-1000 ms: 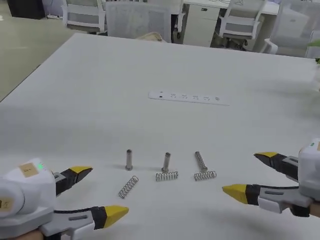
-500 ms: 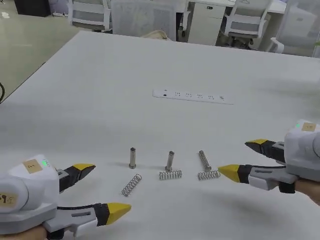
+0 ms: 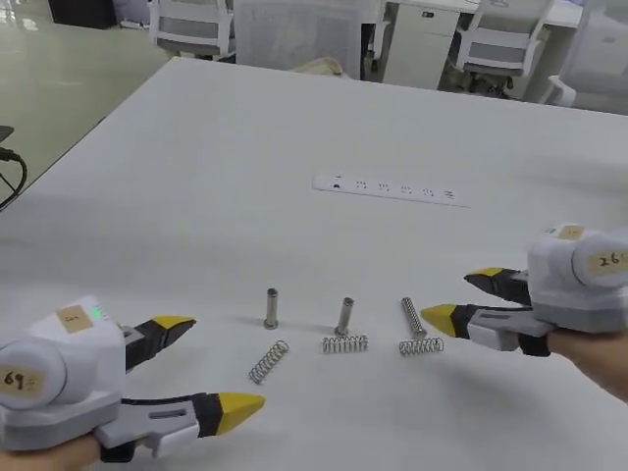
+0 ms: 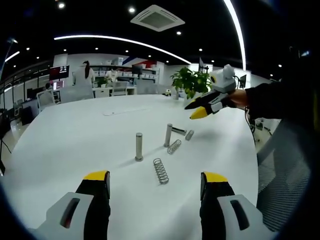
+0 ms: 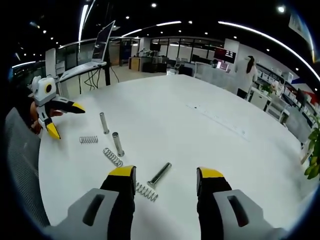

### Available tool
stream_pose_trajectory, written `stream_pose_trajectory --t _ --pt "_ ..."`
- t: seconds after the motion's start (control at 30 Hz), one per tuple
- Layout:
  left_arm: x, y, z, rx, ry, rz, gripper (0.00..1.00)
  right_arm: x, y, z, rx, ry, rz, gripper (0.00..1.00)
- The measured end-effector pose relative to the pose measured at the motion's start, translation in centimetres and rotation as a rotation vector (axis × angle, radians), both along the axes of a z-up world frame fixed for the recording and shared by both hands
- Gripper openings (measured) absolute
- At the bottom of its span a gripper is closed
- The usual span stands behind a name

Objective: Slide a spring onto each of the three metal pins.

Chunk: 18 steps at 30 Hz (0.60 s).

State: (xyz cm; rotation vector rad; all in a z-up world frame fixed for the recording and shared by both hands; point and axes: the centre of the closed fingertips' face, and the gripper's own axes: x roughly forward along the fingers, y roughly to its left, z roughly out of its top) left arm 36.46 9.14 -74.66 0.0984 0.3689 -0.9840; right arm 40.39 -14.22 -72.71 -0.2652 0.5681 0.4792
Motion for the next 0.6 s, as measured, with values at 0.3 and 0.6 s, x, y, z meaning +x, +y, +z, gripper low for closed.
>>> stream_pose_trajectory --t 0.3,0.6 --pt "0.1 0.1 -0.2 0.0 0.003 -0.002 0.69 1.5 0.6 -1.3 -0.019 0.046 0.002 0.4" --pt "0.0 0.0 -0.3 -0.001 0.011 -0.005 0.69 2.8 1.0 -2.5 -0.043 0.1 -0.011 0.31"
